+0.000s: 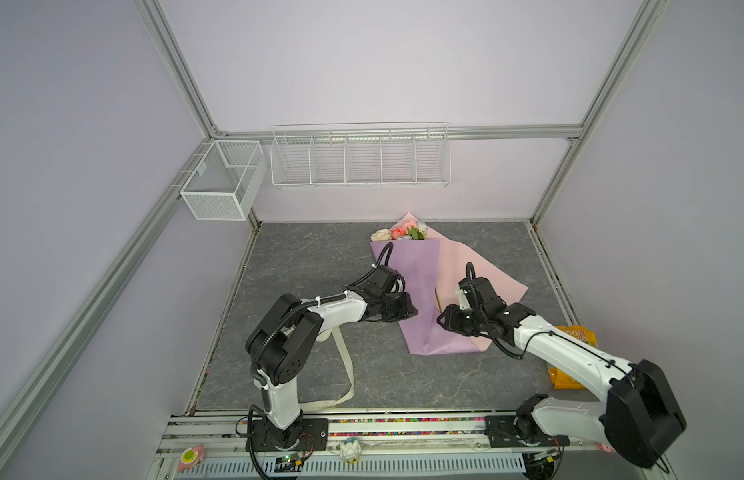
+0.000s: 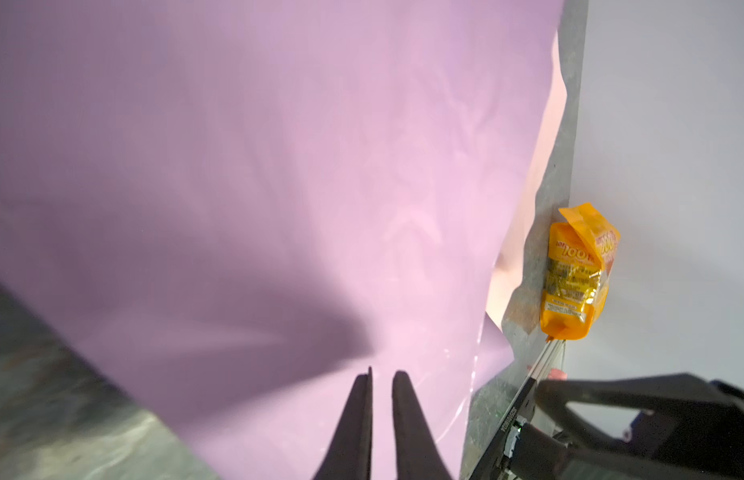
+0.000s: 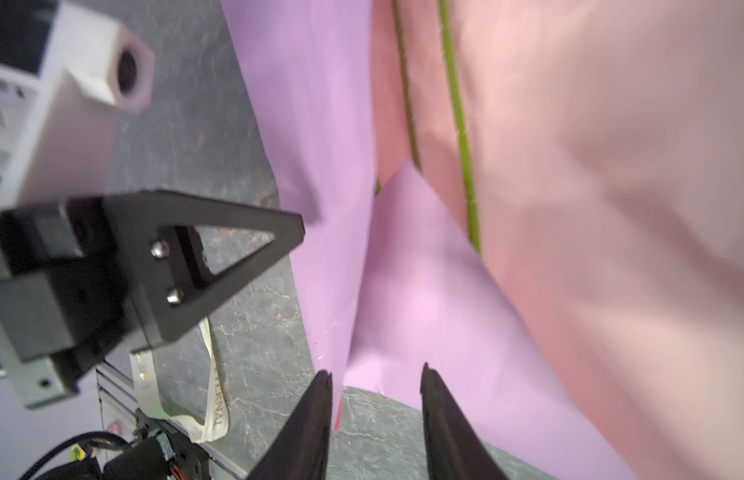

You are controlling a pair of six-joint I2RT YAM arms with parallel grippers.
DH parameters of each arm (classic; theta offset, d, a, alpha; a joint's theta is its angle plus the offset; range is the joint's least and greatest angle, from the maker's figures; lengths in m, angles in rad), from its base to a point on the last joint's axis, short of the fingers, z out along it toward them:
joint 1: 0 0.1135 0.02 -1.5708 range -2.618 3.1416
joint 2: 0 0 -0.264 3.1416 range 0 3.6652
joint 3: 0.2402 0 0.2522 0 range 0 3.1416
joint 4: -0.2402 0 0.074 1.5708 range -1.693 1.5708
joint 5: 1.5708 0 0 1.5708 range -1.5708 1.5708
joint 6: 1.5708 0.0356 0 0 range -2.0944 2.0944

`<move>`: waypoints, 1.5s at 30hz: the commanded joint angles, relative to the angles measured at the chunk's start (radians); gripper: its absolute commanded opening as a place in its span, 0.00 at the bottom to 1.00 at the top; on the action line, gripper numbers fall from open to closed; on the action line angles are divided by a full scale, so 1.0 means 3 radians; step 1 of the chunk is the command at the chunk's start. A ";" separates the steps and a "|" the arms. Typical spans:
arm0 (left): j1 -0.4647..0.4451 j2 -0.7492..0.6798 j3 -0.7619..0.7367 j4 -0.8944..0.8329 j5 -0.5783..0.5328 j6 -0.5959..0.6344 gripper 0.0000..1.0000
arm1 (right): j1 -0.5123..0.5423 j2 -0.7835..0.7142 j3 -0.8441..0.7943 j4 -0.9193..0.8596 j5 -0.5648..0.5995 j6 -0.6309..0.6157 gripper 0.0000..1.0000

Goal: Tie the bouquet of fake flowers

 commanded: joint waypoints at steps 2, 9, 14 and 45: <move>-0.0222 0.0176 0.0156 -0.0093 -0.0043 0.0002 0.12 | -0.0592 -0.0376 -0.0281 -0.0508 -0.0018 -0.0044 0.40; -0.0491 0.0402 0.0207 0.0105 0.0037 -0.0211 0.11 | -0.2037 -0.0798 -0.0728 -0.0504 -0.0870 -0.0245 0.49; -0.0646 0.0472 0.0283 0.0090 0.0059 -0.0208 0.12 | -0.2444 -0.0626 -0.0770 -0.0529 -0.1161 -0.0522 0.51; -0.0648 0.0808 0.0413 -0.0024 0.0276 0.0033 0.10 | -0.2659 0.0917 -0.0706 0.1332 -0.1776 -0.0470 0.57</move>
